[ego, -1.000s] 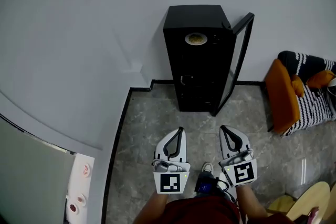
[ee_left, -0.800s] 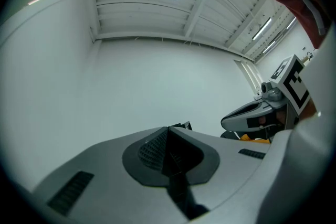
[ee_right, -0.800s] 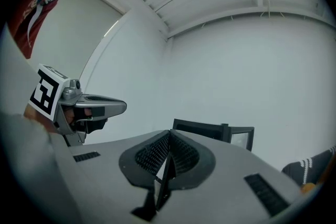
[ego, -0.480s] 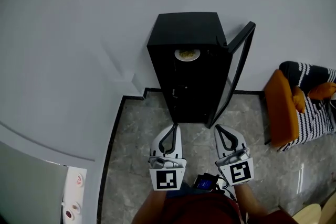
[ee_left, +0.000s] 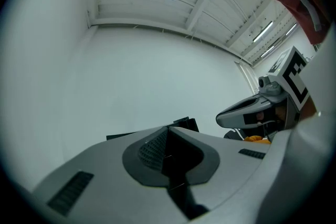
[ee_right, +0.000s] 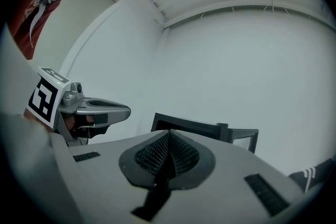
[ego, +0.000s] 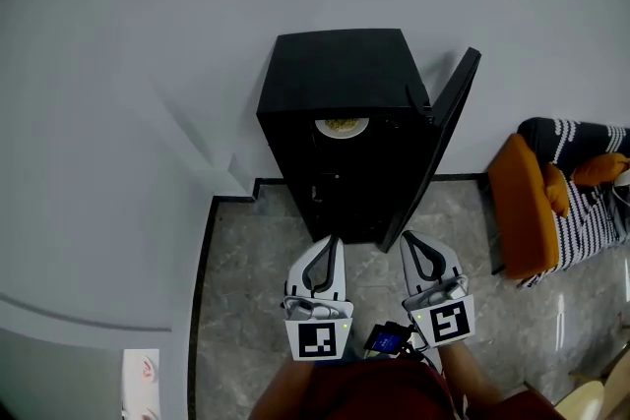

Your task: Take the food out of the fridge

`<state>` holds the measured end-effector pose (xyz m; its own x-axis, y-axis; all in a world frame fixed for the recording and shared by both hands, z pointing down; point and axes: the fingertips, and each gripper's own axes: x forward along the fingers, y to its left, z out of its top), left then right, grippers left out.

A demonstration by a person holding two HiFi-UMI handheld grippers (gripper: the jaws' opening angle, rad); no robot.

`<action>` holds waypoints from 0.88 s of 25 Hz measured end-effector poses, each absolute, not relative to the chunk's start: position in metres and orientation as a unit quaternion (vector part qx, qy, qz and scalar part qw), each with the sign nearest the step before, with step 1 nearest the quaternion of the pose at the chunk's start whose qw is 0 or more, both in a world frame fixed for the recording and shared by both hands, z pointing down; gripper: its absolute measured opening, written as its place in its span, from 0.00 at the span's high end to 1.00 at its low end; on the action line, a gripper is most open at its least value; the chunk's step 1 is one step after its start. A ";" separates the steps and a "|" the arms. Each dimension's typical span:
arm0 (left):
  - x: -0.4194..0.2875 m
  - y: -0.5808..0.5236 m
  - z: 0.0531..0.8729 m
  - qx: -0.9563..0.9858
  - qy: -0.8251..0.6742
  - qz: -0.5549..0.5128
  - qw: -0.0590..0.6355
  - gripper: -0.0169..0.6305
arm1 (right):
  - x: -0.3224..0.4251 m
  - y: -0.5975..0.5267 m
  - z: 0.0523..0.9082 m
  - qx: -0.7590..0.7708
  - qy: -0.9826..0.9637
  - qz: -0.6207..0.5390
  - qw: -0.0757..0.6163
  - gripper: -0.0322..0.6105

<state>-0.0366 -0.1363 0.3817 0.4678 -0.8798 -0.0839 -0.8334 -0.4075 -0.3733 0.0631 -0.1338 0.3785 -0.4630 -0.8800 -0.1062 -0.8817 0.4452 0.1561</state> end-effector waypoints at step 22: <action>-0.046 -0.259 0.379 -0.849 0.493 -0.047 0.186 0.95 | 0.047 -0.255 0.363 -0.535 0.838 0.107 0.000 0.92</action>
